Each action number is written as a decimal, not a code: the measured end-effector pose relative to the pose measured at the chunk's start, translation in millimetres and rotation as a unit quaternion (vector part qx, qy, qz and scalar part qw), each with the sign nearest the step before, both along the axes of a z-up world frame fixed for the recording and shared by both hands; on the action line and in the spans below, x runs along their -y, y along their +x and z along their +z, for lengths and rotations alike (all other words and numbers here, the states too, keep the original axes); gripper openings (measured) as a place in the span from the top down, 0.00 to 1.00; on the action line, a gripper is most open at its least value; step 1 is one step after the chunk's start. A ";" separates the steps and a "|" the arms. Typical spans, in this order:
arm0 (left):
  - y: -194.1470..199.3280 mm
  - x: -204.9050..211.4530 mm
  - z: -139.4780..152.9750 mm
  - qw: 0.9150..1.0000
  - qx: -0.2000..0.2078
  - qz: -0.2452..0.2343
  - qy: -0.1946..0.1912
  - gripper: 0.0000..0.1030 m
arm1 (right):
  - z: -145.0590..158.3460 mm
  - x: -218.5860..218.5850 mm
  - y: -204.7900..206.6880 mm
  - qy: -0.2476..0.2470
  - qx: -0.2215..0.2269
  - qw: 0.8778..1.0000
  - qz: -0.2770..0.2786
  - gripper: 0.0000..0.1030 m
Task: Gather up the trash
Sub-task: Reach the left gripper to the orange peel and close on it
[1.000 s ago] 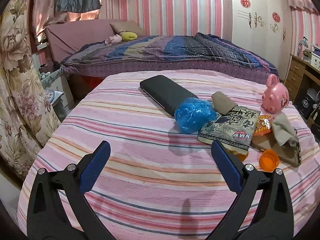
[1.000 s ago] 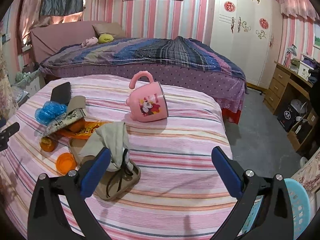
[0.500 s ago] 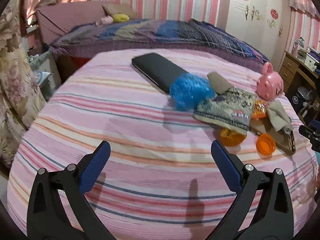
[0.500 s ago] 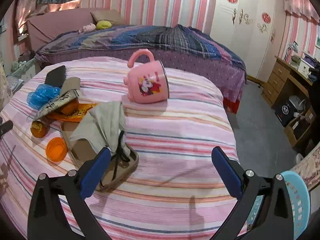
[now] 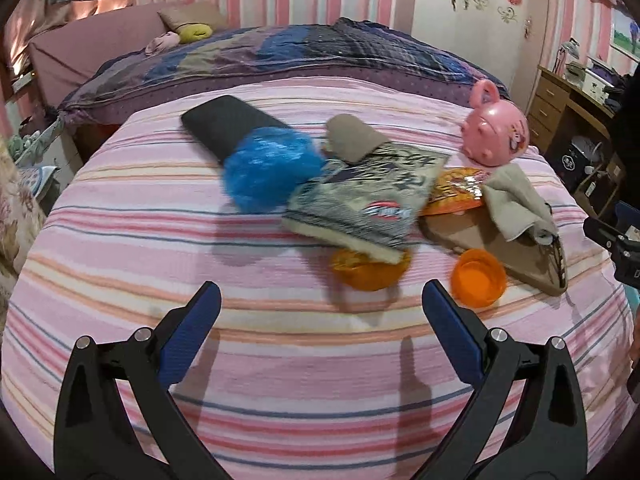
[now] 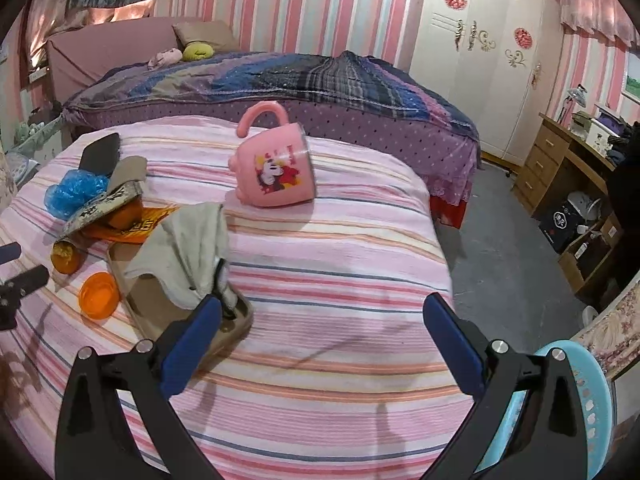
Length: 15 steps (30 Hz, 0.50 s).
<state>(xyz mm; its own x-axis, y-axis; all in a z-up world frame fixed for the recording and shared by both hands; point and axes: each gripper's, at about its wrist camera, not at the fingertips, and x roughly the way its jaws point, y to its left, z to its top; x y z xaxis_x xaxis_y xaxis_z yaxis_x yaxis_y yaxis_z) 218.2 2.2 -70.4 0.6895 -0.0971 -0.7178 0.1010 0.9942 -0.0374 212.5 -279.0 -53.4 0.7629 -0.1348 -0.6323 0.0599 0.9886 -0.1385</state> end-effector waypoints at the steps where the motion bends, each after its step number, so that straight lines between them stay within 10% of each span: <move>1: 2.0 3.4 0.4 1.000 -0.001 0.000 -0.006 0.06 | 0.2 0.1 0.1 -0.002 0.000 1.000 -0.002 0.04; 6: 15.4 13.5 -5.0 0.999 -0.020 0.007 -0.035 0.08 | -0.9 15.4 -1.0 0.013 -0.003 0.999 -0.032 0.04; 15: 26.8 25.4 -11.5 0.999 -0.034 -0.004 -0.040 0.48 | -4.8 32.6 -0.7 0.057 -0.014 0.997 -0.043 0.04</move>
<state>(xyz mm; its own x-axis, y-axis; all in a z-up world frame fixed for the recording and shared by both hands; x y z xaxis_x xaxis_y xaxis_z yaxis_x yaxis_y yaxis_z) 245.0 -23.2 -81.9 0.6377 -0.1619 -0.7531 0.1037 0.9868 -0.1243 211.8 -311.6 -58.2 0.7329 -0.1257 -0.6686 0.1433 0.9893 -0.0289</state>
